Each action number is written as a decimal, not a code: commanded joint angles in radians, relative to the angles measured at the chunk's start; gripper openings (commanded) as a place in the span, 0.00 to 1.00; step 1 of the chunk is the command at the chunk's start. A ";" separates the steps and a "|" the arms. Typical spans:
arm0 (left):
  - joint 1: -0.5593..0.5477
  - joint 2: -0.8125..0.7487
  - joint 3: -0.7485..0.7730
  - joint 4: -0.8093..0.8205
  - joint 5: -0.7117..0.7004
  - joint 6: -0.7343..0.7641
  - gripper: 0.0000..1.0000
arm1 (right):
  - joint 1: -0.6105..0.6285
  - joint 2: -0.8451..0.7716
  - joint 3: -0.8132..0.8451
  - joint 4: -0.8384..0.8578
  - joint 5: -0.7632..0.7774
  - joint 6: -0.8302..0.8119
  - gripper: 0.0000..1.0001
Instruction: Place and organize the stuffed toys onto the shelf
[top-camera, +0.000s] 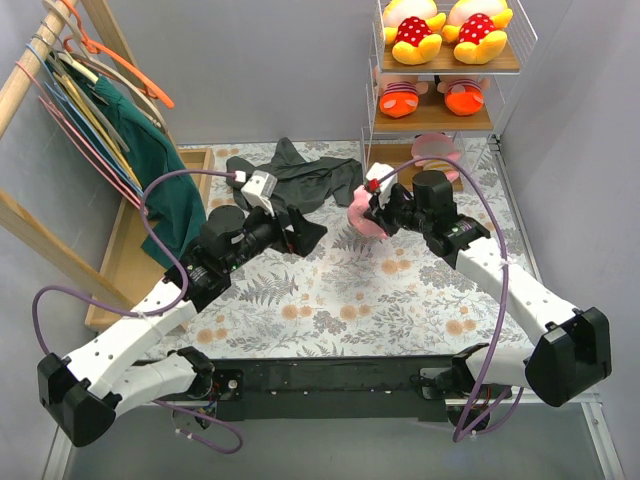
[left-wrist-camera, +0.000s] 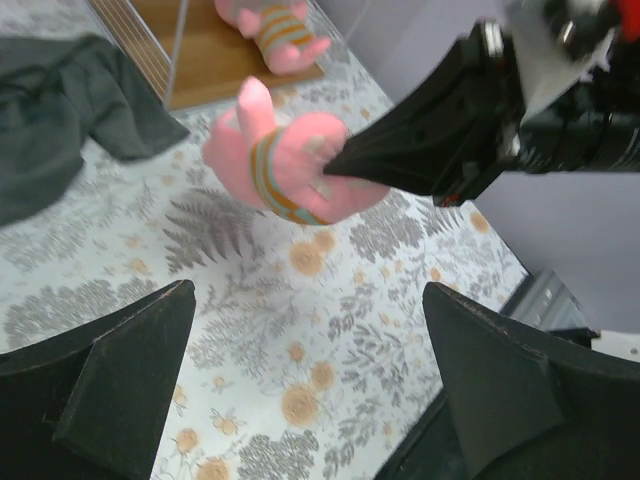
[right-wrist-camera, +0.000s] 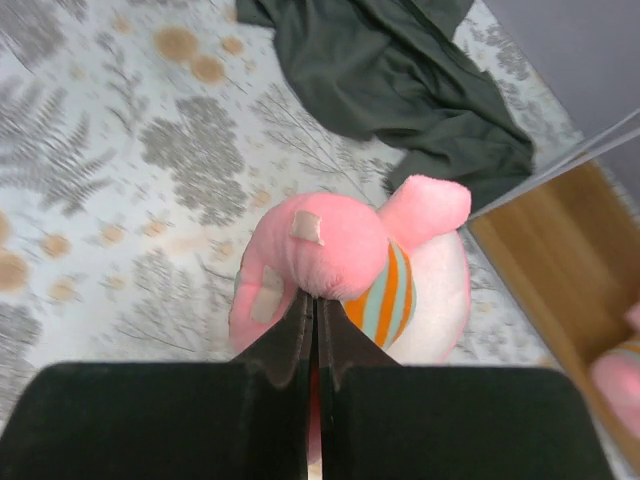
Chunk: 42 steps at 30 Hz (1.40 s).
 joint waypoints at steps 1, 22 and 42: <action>-0.002 -0.034 0.023 0.018 -0.190 0.104 0.98 | -0.003 -0.024 -0.037 -0.039 0.065 -0.499 0.01; -0.002 -0.163 -0.046 0.029 -0.216 0.124 0.98 | -0.087 0.198 -0.225 0.409 0.142 -1.227 0.01; -0.002 -0.203 -0.061 0.040 -0.138 0.090 0.98 | -0.196 0.579 -0.223 1.001 0.034 -1.443 0.01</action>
